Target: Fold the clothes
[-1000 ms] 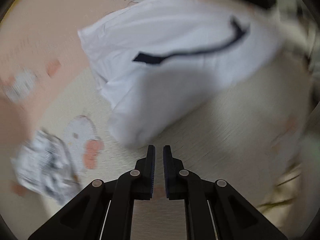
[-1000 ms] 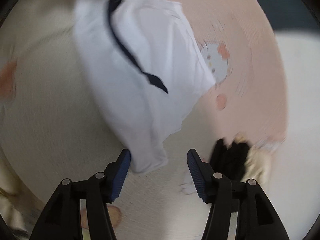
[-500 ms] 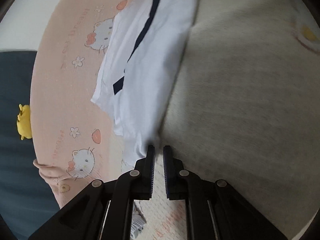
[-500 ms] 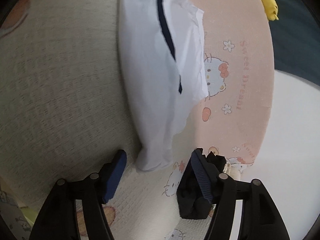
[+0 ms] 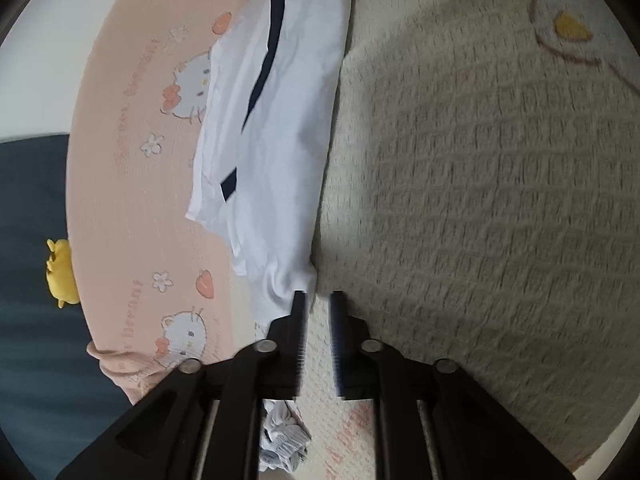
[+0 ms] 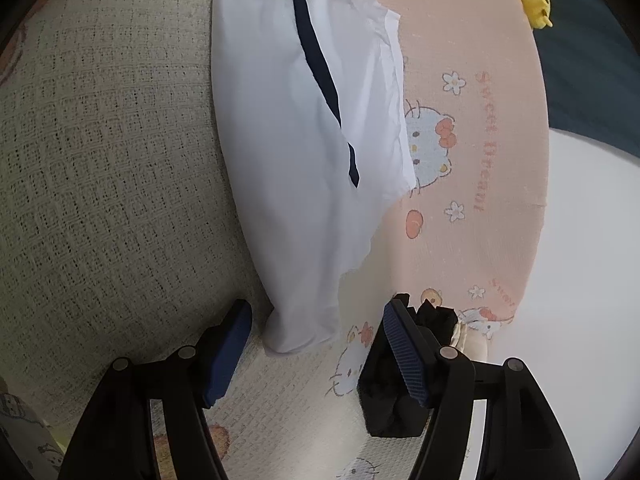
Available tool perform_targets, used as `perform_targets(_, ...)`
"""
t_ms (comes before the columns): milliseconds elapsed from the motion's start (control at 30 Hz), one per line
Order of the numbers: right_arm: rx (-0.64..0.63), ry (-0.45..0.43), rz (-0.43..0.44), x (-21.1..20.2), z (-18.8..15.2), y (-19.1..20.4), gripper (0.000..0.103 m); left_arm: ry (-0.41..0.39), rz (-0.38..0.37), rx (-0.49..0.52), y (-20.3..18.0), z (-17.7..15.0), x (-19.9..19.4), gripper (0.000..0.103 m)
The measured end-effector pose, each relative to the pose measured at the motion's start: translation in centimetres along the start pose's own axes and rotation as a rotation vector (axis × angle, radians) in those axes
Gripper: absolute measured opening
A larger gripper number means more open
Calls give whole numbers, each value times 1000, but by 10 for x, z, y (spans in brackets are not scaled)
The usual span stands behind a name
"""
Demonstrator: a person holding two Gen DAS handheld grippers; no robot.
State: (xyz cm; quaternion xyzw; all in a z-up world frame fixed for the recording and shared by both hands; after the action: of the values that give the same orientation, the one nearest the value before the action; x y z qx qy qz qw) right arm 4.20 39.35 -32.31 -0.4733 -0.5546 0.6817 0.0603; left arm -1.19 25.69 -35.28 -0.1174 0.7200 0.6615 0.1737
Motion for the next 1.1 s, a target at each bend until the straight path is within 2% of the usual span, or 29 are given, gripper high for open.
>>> perform_targets(33,-1,1,-2,0,0,0,68,-14,38,5,0,2,0,22)
perform_targets(100,-1,2,-7,0,0,1,68,-42,81,19,0,7,0,22)
perform_targets(167,4,4,-11,-1,0,1,68,-37,79,9,2,10,3,22)
perform_targets(300,8,9,-12,-1,1,1,68,-27,23,-48,15,17,11,25)
perform_targets(333,8,10,-12,-2,1,2,68,-27,11,-64,19,20,12,33)
perform_targets(367,7,10,-11,-2,1,2,68,-37,9,-78,24,22,10,49)
perform_targets(400,5,11,-10,-2,1,2,68,-53,5,-100,31,26,7,58)
perform_targets(433,4,11,-9,-2,1,1,68,-68,0,-119,37,30,4,76)
perform_targets(467,4,9,-5,-3,2,1,68,-77,-7,-127,40,32,2,86)
perform_targets(667,-8,-5,-1,-2,3,1,68,-57,-52,-143,54,57,20,92)
perform_targets(767,-30,-20,-26,-1,8,2,68,-51,-24,-144,57,48,37,92)
perform_targets(900,-32,-26,-64,3,19,-3,68,-70,13,-106,55,48,33,92)
perform_targets(967,-27,-25,-71,6,22,-6,68,-99,63,-79,49,39,22,92)
perform_targets(1100,-20,-3,-109,10,14,-9,68,-153,265,44,38,15,16,92)
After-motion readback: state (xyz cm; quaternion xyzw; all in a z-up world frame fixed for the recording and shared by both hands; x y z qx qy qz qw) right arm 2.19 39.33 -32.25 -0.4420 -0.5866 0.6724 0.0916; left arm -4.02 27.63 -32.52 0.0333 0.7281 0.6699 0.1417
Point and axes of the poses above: each gripper's, at about its wrist camera, not at the fingertips, and x roughly the way its jaws point, y to its left, z to its top, the point moved 4 cm from there along x, roughly the way its jaws point, and after that the axes turned 6 degrees about z, right-handed, at the moved point
